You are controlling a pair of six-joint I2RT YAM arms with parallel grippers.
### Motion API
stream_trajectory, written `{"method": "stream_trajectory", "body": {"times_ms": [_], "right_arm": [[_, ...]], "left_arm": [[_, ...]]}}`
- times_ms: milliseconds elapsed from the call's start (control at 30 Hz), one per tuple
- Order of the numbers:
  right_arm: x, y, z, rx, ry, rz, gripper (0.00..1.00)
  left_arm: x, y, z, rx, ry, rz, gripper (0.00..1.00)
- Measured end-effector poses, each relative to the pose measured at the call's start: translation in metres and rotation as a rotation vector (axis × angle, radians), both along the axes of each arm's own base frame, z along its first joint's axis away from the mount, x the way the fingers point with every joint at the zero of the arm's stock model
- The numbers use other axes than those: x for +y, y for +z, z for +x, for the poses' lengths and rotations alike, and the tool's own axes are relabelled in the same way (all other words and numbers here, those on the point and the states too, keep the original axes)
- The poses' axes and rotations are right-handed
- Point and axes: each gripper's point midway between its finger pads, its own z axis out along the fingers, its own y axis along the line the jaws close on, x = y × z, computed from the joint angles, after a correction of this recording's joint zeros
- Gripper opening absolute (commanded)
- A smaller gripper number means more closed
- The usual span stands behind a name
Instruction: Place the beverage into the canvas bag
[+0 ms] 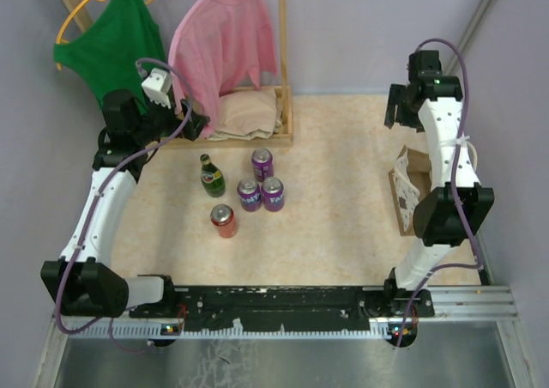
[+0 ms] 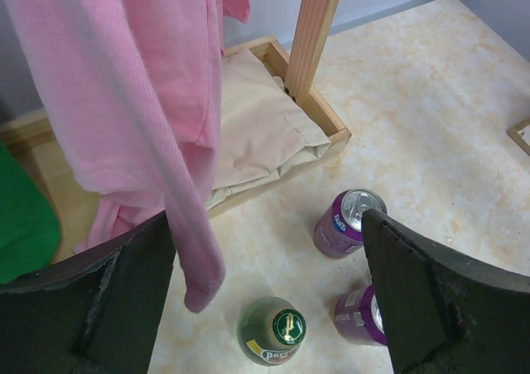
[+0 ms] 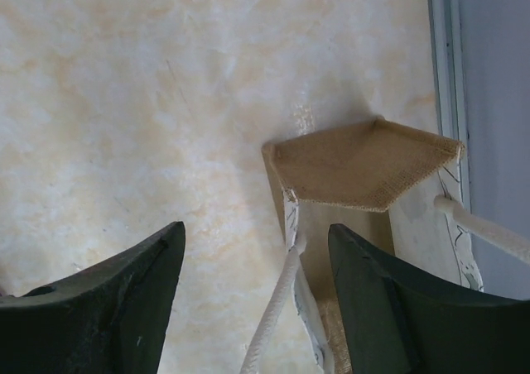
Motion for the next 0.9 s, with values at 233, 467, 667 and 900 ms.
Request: {"method": "stream_trajectory", "body": {"times_ms": [233, 467, 667, 900], "right_arm": [[-0.008, -0.031, -0.020, 0.118, -0.047, -0.022, 0.54], [-0.013, -0.082, -0.057, 0.268, -0.083, -0.015, 0.52], [-0.013, -0.107, -0.074, 0.318, -0.106, -0.005, 0.31], [-0.011, -0.118, -0.078, 0.306, -0.131, 0.014, 0.00]], "left_arm": [[-0.004, -0.011, -0.008, 0.030, -0.015, 0.006, 0.95], [-0.005, -0.017, -0.012, 0.044, -0.022, 0.005, 0.95], [-0.006, -0.022, -0.013, 0.056, -0.028, 0.002, 0.95], [-0.006, -0.026, -0.013, 0.066, -0.030, -0.002, 0.95]]}}
